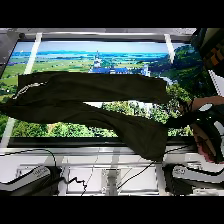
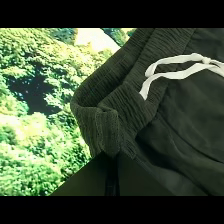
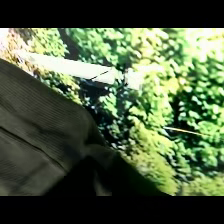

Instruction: Fold the clothes and pants, and hang the long-sleeved shirts on hangers.

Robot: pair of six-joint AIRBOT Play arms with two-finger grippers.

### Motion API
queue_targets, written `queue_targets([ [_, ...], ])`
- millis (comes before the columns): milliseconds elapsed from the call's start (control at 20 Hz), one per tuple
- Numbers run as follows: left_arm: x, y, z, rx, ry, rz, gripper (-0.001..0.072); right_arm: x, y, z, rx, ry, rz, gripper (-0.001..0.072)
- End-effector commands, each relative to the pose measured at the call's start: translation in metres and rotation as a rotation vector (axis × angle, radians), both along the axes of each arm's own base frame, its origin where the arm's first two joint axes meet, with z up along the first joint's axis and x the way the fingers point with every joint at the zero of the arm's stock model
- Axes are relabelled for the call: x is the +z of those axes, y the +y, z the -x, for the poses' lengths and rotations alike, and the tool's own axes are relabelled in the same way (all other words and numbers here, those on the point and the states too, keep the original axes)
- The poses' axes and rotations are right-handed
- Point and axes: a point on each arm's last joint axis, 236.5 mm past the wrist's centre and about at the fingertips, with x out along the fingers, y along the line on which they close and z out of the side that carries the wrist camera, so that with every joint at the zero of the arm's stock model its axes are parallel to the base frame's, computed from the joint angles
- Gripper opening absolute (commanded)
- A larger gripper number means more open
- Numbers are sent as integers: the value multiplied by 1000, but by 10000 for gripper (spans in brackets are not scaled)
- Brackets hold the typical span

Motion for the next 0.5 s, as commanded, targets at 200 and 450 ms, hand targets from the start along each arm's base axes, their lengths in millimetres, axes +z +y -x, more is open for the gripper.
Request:
queue_targets([
  [200, 16, -2, -5, 16, -56, 10, 37, 48, 10, -33, 22, -122, -73, 15],
  [450, 82, 15, -2, 93, -196, -141, 37, 117, -31, -109, -78, -395, 83, 14],
])
